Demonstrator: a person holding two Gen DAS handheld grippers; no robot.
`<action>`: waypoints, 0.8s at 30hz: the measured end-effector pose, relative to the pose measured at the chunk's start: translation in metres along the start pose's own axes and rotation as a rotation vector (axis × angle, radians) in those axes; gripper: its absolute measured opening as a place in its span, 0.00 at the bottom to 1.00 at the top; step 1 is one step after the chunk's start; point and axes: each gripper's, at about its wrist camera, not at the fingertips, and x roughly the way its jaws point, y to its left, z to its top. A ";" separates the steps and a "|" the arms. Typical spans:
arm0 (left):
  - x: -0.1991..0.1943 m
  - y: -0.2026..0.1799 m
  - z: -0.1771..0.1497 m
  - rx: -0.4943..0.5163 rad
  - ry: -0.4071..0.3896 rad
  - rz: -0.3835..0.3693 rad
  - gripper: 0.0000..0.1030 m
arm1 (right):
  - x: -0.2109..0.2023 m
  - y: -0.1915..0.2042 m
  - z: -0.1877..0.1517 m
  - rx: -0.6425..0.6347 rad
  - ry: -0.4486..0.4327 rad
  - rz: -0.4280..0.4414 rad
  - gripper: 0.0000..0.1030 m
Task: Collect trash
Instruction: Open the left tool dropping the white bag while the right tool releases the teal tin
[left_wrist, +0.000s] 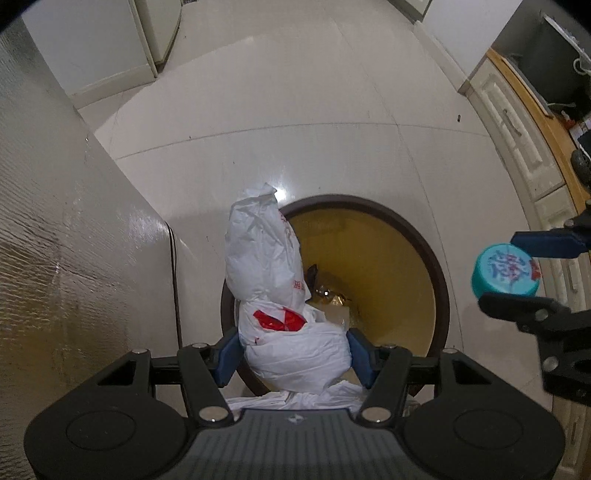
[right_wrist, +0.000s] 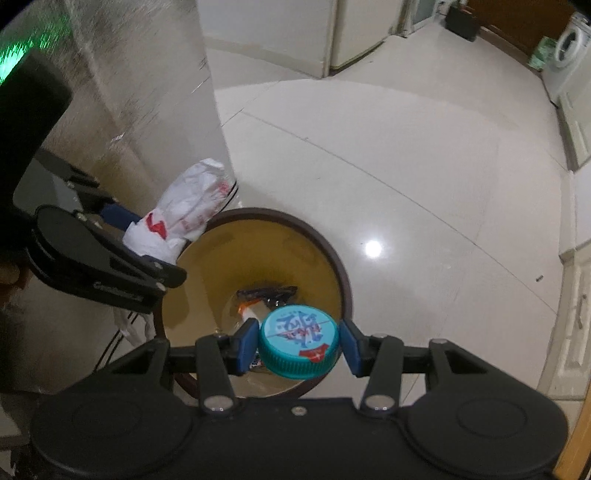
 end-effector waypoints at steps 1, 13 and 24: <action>0.003 -0.001 -0.001 0.000 0.003 0.000 0.60 | 0.003 0.003 0.001 -0.012 0.010 -0.001 0.47; 0.022 0.000 -0.008 0.032 0.074 0.064 0.80 | 0.023 0.006 0.016 -0.070 0.065 -0.028 0.47; 0.028 0.005 -0.014 0.027 0.094 0.091 0.84 | 0.028 0.005 0.011 -0.073 0.066 -0.025 0.47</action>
